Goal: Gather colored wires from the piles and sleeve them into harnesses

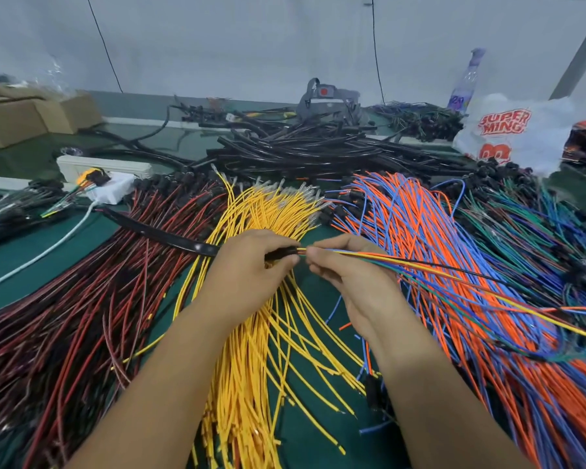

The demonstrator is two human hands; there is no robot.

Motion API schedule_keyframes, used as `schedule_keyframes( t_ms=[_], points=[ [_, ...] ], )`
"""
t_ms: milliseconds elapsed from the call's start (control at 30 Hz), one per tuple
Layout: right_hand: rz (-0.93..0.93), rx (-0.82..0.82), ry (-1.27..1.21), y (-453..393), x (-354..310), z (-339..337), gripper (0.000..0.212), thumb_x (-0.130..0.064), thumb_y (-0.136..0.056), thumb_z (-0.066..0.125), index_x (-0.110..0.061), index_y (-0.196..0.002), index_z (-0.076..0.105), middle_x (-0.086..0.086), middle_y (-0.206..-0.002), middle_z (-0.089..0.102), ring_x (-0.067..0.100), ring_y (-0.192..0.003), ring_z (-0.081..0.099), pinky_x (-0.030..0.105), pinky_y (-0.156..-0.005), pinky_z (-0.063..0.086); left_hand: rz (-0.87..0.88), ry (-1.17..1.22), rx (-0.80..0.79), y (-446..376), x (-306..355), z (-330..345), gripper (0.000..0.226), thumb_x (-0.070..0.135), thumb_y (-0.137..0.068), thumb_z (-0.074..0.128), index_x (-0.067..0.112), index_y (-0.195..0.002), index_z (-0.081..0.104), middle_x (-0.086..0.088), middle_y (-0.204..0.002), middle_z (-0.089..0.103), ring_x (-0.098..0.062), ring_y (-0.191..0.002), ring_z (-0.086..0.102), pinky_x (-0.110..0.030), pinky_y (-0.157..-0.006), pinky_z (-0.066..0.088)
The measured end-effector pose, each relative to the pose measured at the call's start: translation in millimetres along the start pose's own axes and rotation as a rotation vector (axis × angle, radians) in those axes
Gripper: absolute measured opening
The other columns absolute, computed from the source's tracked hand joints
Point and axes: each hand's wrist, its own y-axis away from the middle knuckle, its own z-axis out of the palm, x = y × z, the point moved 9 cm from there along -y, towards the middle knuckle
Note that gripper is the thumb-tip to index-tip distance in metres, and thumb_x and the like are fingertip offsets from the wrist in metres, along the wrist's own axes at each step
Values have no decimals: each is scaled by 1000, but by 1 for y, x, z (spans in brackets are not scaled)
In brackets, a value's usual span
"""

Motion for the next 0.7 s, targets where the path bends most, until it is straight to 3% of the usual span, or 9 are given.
schedule_keyframes(
  t_ms=[133,333,500,600,700],
  points=[
    [-3,-13,-13,0,0,2,14,0,-81,72,-12,-73,70,11,-75,71,19,-73,68,30,-78,55,63,1,59,1,9,-6,23,20,-85,70,22,-108,72,18,-88,59,-2,-90,48,-25,-81,42],
    [-35,-17,-3,1,-3,5,17,-1,-84,69,-12,-71,70,12,-76,70,20,-73,68,27,-74,56,101,-60,-32,4,12,3,27,20,-92,61,28,-117,66,9,-94,64,-12,-91,56,-41,-79,50],
    [39,30,-263,0,1,3,26,-19,-96,56,-1,-82,68,13,-74,69,18,-67,66,27,-67,58,83,-114,-61,5,11,4,25,33,-97,50,35,-121,59,14,-100,63,-8,-93,55,-33,-74,49],
    [-2,46,-166,0,-2,2,31,-17,-98,50,-3,-76,67,9,-71,67,17,-66,64,28,-65,55,88,-94,-92,4,13,8,22,34,-95,51,29,-113,62,13,-95,61,-7,-89,53,-35,-76,49],
    [-22,63,133,-3,-5,3,22,-18,-94,52,-13,-79,66,-1,-74,66,15,-76,63,33,-73,50,115,-73,-79,5,20,10,21,32,-94,55,25,-111,63,13,-95,62,-6,-89,53,-33,-76,50]
  ],
)
